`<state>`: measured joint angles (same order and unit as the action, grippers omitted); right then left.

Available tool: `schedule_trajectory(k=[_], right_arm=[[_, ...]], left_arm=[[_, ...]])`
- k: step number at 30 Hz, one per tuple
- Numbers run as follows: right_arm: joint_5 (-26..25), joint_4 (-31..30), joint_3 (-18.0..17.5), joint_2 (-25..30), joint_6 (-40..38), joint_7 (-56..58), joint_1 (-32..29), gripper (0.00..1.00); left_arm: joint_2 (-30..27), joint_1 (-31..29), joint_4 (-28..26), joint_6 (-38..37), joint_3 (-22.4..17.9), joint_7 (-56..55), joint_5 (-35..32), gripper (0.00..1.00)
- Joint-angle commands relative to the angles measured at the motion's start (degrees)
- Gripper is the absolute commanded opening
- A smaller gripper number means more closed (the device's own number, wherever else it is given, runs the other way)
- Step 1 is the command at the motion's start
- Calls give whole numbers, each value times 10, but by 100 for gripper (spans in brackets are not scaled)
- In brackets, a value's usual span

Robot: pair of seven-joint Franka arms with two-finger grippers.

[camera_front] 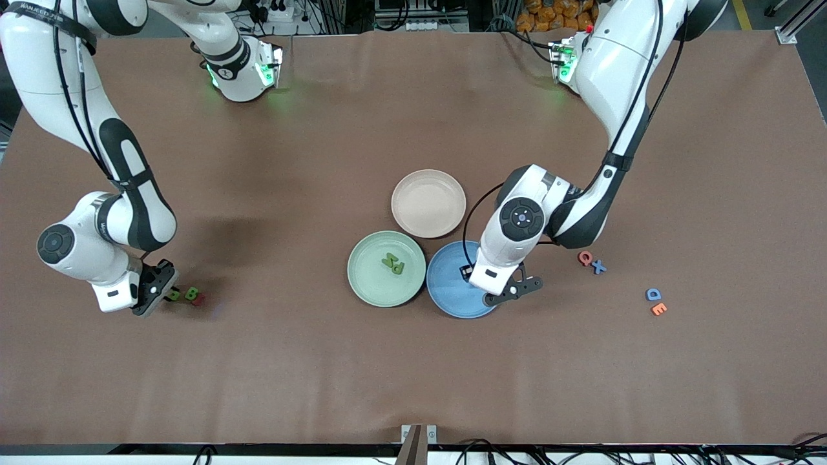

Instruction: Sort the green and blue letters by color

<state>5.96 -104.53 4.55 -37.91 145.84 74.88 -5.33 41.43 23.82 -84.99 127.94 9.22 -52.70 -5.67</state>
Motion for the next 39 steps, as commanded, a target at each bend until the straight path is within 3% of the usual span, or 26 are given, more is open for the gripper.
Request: schedule_trajectory(k=[1,8,15,21,39], right_arm=[[28,11,-1,-7,-4,5,1,0],[42,20,0,9,-32,-3,8,0],[54,26,9,39,-81,-61,26,0],[54,24,8,62,-138,-169,55,0],[53,23,-2,109,-176,-534,175,0]], left_arm=[[7,4,14,-1,-6,4,7,70],[1,3,11,-1,-6,6,1,69],[-27,-36,-17,-6,-5,66,-9,69],[-49,-82,-48,-8,-4,144,-9,69],[-65,-221,-115,-8,0,329,-55,69]])
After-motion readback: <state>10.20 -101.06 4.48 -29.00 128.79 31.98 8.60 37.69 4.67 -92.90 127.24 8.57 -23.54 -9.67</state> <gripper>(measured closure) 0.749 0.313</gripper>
